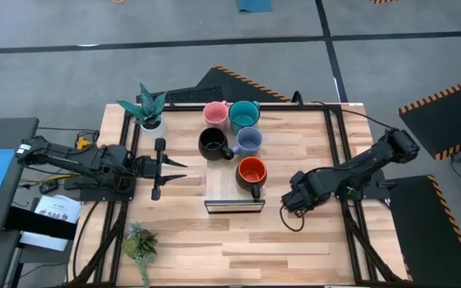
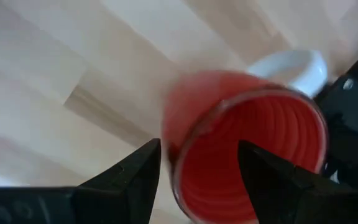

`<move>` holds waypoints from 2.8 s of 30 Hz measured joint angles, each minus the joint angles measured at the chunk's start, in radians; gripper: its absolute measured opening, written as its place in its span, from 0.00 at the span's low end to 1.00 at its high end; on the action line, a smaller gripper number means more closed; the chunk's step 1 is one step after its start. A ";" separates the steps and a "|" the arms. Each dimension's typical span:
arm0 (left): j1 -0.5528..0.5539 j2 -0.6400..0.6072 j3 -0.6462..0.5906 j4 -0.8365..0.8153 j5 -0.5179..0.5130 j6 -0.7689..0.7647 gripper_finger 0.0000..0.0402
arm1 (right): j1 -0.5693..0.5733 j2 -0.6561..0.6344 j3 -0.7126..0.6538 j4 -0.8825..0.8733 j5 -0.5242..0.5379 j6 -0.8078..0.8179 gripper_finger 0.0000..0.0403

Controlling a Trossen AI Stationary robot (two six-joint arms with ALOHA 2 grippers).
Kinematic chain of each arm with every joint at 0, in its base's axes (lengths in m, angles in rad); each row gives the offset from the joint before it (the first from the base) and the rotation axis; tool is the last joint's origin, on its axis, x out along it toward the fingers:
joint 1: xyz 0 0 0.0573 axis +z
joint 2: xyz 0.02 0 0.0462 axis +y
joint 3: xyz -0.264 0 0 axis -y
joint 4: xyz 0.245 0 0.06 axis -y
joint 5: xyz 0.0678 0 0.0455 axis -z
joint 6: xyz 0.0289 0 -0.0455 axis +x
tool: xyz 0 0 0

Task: Place coffee mugs
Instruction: Put the red mug on the shelf

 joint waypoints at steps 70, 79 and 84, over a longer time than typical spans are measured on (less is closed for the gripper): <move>0.000 0.000 0.001 0.013 -0.102 0.030 0.27 | -0.130 0.534 1.293 0.009 0.154 -1.158 0.10; 0.000 0.000 0.001 0.009 -0.102 0.030 0.27 | -0.132 0.531 1.286 0.088 0.154 -1.158 0.10; 0.000 0.000 0.001 0.009 -0.102 0.029 0.27 | -0.139 0.549 1.288 0.100 0.155 -1.159 0.10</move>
